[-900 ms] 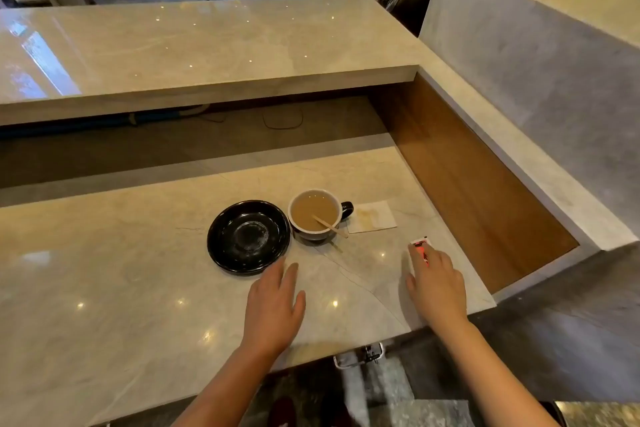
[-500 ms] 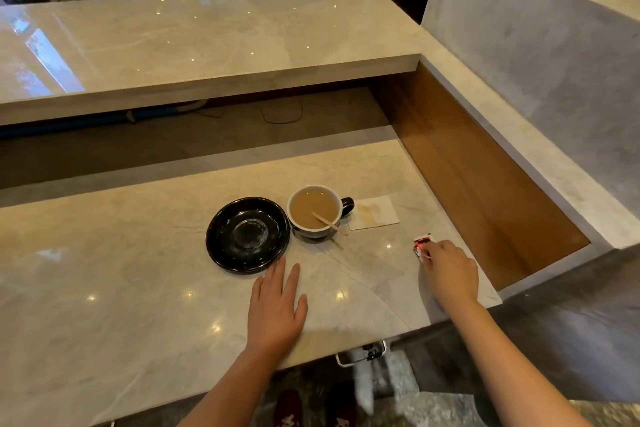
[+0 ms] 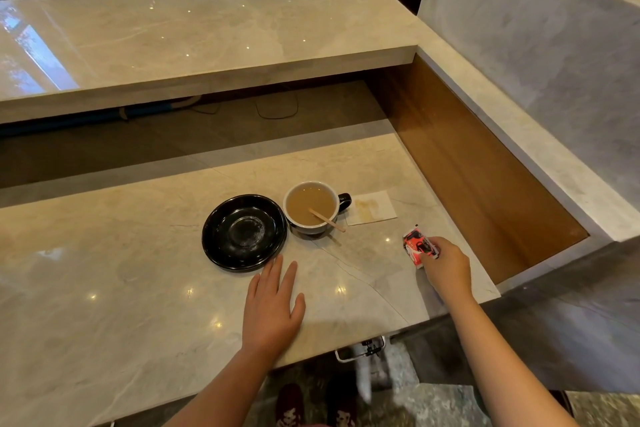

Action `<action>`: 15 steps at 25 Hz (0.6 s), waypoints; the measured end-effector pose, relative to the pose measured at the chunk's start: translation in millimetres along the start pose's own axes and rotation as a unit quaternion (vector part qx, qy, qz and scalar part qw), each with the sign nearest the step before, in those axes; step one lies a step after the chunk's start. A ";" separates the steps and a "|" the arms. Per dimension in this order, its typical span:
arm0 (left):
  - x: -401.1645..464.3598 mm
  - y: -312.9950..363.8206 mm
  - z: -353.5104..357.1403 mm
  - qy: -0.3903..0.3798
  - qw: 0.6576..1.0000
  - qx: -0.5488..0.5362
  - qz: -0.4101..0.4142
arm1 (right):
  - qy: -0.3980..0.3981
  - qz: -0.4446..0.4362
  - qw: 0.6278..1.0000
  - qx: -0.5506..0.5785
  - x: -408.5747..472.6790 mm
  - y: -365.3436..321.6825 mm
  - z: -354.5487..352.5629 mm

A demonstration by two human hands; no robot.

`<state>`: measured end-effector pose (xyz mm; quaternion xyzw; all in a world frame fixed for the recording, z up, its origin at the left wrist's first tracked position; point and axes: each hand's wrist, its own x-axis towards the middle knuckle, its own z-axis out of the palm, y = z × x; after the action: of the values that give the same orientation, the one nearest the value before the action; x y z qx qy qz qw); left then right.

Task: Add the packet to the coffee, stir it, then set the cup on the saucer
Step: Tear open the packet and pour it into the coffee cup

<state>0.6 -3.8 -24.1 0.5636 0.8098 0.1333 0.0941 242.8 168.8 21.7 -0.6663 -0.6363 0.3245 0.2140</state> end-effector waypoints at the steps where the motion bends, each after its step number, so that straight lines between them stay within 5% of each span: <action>1: 0.6 0.0 -0.1 -0.002 1.000 0.002 0.000 | -0.003 0.018 0.999 0.035 -0.1 0.8 1.7; 5: -0.1 2.2 0.7 0.000 1.000 -0.002 0.002 | -0.036 0.137 0.948 0.285 -9.2 -7.7 1.5; 8: 1.2 5.8 2.3 0.003 1.000 0.008 0.016 | -0.073 0.148 0.895 0.415 -15.3 -29.3 -4.8; 15: 2.1 -1.8 0.2 0.013 1.000 0.012 0.016 | -0.031 -0.071 0.965 0.251 1.4 -111.1 11.5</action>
<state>-1.6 -2.4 -24.9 0.5754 0.8035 0.1326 0.0752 155.9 179.7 91.1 -0.5341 -0.5862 0.4784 0.3773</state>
